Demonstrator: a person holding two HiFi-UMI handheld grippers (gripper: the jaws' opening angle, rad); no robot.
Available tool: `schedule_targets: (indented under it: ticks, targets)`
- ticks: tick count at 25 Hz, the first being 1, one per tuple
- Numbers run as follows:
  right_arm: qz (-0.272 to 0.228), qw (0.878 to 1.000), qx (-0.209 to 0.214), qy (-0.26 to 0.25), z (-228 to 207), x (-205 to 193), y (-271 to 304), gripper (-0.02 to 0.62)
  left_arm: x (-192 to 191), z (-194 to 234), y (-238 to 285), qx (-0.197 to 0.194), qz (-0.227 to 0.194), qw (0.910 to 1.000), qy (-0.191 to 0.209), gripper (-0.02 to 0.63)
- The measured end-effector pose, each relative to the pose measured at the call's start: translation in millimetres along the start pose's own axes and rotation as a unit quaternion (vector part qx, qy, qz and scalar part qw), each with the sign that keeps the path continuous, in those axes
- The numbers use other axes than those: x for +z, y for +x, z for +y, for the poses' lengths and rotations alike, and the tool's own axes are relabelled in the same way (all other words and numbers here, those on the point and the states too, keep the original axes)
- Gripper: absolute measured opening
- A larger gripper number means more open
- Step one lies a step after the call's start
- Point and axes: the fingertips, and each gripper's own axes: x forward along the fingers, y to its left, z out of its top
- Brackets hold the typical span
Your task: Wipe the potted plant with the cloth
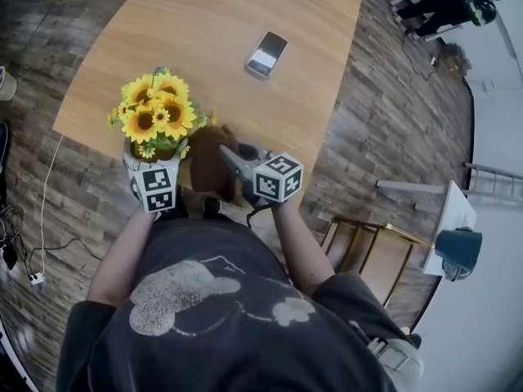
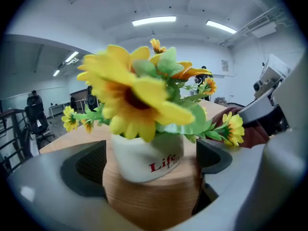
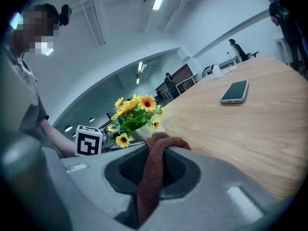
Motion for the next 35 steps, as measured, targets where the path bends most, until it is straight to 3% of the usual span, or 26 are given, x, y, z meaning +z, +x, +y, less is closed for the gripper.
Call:
schedule_targets:
  ticks: [3, 8, 16, 20, 26, 30, 35]
  targets:
    - [-0.004, 1.000, -0.005, 0.000, -4, 0, -6, 0.044, 5, -2, 8, 0.016, 0.004, 0.9997, -0.019, 0.611]
    - [-0.007, 1.000, -0.010, 0.003, -5, -2, -11, 0.044, 13, 13, 16, 0.075, 0.009, 0.9959, -0.049, 0.611]
    - [-0.006, 1.000, -0.011, 0.000, -3, -2, -10, 0.044, 15, 13, 16, 0.069, -0.002, 0.9970, -0.034, 0.591]
    - [-0.009, 1.000, -0.018, 0.000, -7, 3, -9, 0.044, 15, 14, 13, 0.038, -0.015, 0.9990, -0.019, 0.588]
    - [-0.012, 0.999, -0.035, -0.014, -21, 17, -9, 0.044, 11, 4, 1, -0.043, -0.027, 0.9985, 0.021, 0.586]
    - [0.009, 0.999, -0.034, -0.025, -28, 27, 7, 0.044, 10, -4, -6, -0.110, -0.037, 0.9920, 0.051, 0.586]
    - [0.070, 0.997, 0.006, -0.044, -18, 19, 47, 0.044, 3, -7, -15, -0.184, -0.048, 0.9779, 0.086, 0.586]
